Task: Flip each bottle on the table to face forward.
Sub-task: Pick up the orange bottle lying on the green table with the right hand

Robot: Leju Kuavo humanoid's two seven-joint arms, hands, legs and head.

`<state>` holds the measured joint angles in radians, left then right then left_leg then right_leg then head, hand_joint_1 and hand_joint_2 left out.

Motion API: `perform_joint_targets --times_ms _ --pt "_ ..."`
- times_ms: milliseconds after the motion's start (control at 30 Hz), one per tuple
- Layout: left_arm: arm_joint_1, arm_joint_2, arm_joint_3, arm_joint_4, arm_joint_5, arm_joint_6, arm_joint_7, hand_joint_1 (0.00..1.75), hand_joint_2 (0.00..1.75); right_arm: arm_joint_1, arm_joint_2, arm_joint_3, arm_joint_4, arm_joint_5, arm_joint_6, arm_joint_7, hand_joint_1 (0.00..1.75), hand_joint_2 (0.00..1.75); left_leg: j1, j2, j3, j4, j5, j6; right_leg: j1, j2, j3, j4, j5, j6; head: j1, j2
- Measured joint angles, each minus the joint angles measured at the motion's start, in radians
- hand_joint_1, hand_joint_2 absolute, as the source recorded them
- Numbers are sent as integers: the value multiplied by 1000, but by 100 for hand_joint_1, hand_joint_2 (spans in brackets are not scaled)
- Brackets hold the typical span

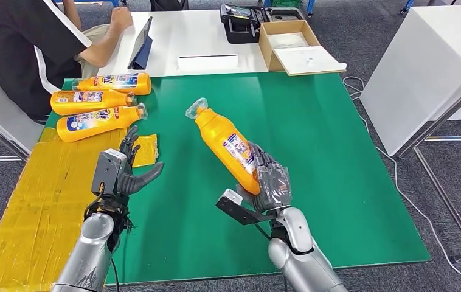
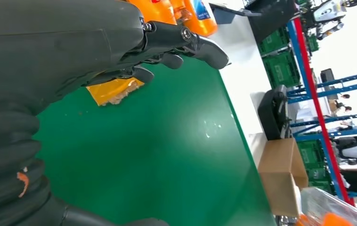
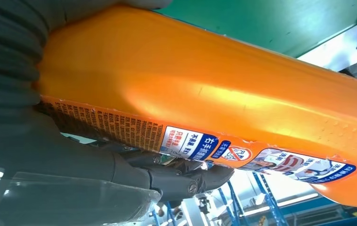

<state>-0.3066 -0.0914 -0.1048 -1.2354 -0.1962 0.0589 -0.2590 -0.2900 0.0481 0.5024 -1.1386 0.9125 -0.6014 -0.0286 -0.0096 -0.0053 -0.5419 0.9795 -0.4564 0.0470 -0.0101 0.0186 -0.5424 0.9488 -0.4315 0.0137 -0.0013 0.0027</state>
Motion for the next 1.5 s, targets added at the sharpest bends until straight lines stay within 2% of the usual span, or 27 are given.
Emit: perform_joint_targets --times_ms 133,233,400,533,700,933,1500 --pt "16 -2 -28 -24 6 -26 1 0 175 7 8 -24 -7 1 -42 -35 175 175 0 0 1 0 0 0 0 0 -1 0 0 0 0 0" --pt "41 -10 -80 -57 15 -71 9 0 175 21 34 -83 -35 14 -83 -150 175 175 1 0 0 0 0 0 0 0 -1 0 0 0 0 0" --pt "56 -19 -177 -76 123 -201 37 0 175 31 107 -210 -60 -9 -89 -346 175 175 1 0 -1 0 0 0 0 0 -1 0 0 0 0 0" --pt "52 -24 -225 -78 189 -269 56 0 175 28 162 -281 -58 -20 -90 -432 175 175 1 0 0 0 0 0 0 0 -2 0 0 0 0 0" --pt "15 -33 -272 -71 217 -293 75 0 175 27 225 -358 -53 -12 -90 -531 175 175 1 0 0 0 0 0 0 0 -2 0 0 0 0 0" --pt "-26 -45 -292 -48 245 -294 80 0 175 22 274 -407 -35 2 -90 -556 175 175 1 0 -1 0 0 0 0 0 -2 0 0 0 0 0" --pt "-75 -56 -284 -2 418 -293 104 0 175 21 290 -410 6 52 -90 -531 175 175 1 0 -2 0 0 0 0 0 -2 0 0 0 0 0"
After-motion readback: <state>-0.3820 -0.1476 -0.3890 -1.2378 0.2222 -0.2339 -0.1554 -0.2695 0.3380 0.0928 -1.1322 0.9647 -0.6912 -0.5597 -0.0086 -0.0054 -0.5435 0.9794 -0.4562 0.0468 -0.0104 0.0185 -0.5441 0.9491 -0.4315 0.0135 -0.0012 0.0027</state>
